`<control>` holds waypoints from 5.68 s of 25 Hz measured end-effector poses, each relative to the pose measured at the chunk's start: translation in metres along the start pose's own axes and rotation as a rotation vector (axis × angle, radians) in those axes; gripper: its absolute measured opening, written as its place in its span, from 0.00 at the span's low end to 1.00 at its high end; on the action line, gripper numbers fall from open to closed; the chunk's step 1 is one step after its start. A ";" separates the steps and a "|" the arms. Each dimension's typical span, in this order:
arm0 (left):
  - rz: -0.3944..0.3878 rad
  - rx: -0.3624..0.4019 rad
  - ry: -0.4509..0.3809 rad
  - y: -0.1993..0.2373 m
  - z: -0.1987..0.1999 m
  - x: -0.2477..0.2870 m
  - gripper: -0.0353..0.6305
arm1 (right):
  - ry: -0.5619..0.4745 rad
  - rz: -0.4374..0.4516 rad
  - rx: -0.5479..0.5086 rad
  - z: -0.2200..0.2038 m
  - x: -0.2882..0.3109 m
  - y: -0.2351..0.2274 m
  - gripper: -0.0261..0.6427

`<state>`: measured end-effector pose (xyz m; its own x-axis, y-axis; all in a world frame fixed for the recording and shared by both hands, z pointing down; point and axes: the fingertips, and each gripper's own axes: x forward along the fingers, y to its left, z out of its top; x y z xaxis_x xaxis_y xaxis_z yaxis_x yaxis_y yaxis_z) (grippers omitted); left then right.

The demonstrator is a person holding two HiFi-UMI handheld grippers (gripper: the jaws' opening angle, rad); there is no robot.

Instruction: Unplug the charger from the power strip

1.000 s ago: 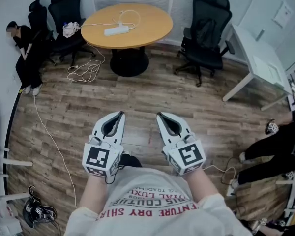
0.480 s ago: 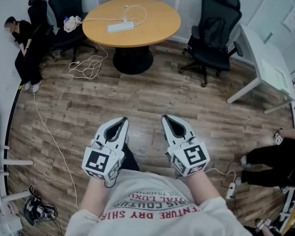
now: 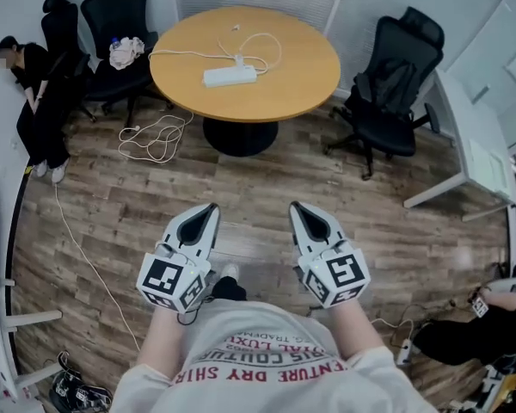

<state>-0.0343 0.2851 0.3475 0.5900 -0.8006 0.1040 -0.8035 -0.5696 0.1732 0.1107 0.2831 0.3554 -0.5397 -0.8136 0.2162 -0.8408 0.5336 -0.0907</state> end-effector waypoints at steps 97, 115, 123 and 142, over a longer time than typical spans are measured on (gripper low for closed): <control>-0.206 0.085 0.724 0.411 -0.178 0.501 0.10 | 0.860 -0.245 0.147 -0.119 0.626 -0.274 0.27; -0.253 0.064 0.759 0.410 -0.183 0.503 0.10 | 0.782 -0.255 0.123 -0.080 0.616 -0.267 0.27; -0.136 -0.078 0.608 0.424 -0.143 0.495 0.10 | 0.591 -0.147 0.072 -0.028 0.602 -0.266 0.27; 0.094 0.071 0.024 0.428 0.129 0.444 0.10 | 0.081 -0.042 -0.056 0.144 0.565 -0.278 0.27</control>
<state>-0.1269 -0.3382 0.3415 0.5129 -0.8470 0.1397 -0.8584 -0.5047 0.0915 0.0333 -0.3578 0.3632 -0.4968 -0.8155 0.2968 -0.8579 0.5132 -0.0258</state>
